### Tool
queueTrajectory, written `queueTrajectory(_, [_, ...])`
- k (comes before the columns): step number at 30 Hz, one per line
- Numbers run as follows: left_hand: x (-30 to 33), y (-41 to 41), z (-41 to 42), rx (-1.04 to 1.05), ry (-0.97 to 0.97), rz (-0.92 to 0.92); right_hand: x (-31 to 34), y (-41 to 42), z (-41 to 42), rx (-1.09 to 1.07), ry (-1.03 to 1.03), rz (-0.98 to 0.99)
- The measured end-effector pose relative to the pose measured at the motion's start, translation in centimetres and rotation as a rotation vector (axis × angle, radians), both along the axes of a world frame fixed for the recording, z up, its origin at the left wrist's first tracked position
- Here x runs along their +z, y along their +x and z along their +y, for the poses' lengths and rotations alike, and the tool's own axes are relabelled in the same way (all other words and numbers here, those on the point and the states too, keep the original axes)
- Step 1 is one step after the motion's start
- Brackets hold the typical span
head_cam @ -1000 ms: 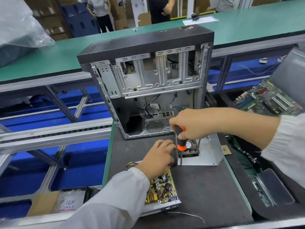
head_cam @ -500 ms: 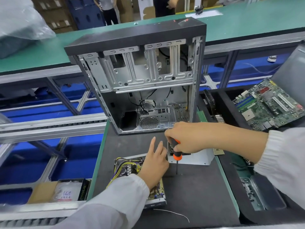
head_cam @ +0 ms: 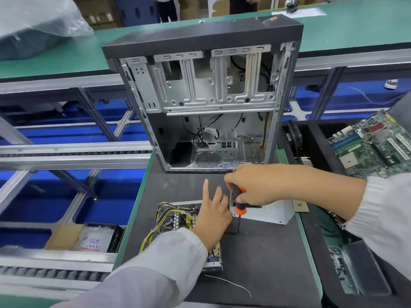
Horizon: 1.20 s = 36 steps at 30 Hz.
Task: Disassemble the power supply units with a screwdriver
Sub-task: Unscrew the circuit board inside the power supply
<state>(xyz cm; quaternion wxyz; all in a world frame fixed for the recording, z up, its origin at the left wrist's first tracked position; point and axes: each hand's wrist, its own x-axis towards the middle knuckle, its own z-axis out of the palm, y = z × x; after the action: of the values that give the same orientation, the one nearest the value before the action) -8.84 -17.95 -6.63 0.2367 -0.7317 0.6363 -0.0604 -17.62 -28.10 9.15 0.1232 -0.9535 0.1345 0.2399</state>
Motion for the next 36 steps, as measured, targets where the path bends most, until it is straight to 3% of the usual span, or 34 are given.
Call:
queueTrajectory(8, [0.2,-0.9,-1.2,0.178,-0.008,0.050,-0.6,0.0,-0.1,0.003,-0.005,0.027])
queueTrajectory(28, [0.4,-0.1,-1.0,0.031,-0.058,0.120,-1.2,0.9,-0.7,0.035,-0.029,0.030])
queueTrajectory(31, [1.4,1.2,-0.5,0.052,-0.180,0.258,-0.8,1.3,-0.7,0.052,-0.043,0.052])
queueTrajectory(36, [4.8,7.9,3.1,0.286,-0.658,0.653,-0.9,1.9,-0.5,0.056,-0.031,0.043])
